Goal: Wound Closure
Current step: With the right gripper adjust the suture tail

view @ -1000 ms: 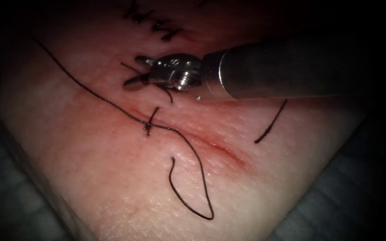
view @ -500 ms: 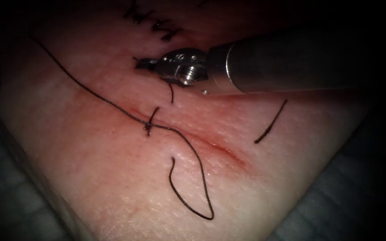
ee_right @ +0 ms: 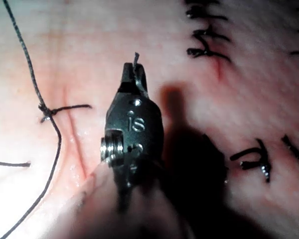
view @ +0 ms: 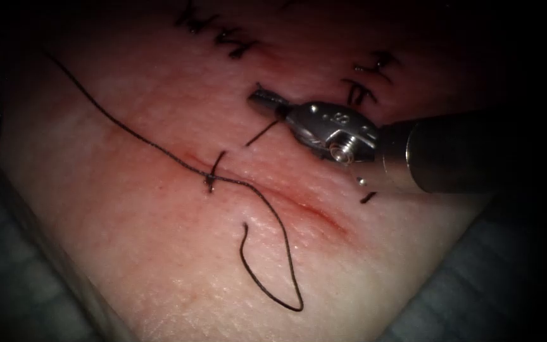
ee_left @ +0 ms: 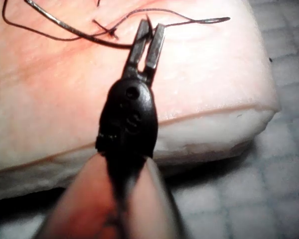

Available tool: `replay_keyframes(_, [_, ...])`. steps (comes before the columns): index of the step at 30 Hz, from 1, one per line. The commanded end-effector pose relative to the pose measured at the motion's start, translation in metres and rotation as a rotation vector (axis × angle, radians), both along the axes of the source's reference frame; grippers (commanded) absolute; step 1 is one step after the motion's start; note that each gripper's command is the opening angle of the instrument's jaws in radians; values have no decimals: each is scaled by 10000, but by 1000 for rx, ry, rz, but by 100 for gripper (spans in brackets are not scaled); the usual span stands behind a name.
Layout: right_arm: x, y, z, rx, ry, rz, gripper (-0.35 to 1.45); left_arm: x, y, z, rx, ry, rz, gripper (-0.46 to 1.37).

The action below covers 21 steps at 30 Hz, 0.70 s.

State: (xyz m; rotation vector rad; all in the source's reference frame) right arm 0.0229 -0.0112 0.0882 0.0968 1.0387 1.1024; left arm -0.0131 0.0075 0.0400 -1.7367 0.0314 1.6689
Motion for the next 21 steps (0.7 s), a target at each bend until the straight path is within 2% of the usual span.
replay_keyframes(1, [2, 0, 0, -2, 5, 6, -35, 0, 0, 0, -2, -5, 10, -35])
replay_keyframes(7, [1, 15, -9, 17, 18, 48, -35, -1, 0, 0, -1, -7, 13, -35])
replay_keyframes(13, [-2, 16, -14, 42, 17, 96, -35, -3, 0, 0, -1, -9, 16, -35])
replay_keyframes(16, [-1, 13, -14, 41, 17, 92, -35, -3, -1, -1, -1, -10, 18, -35])
replay_keyframes(20, [0, 12, -14, 42, 50, 64, -35, -5, -1, -1, -1, -12, 21, -35])
replay_keyframes(21, [-1, 12, -14, 42, 51, 63, -11, -5, -1, 0, -1, -13, 22, -35])
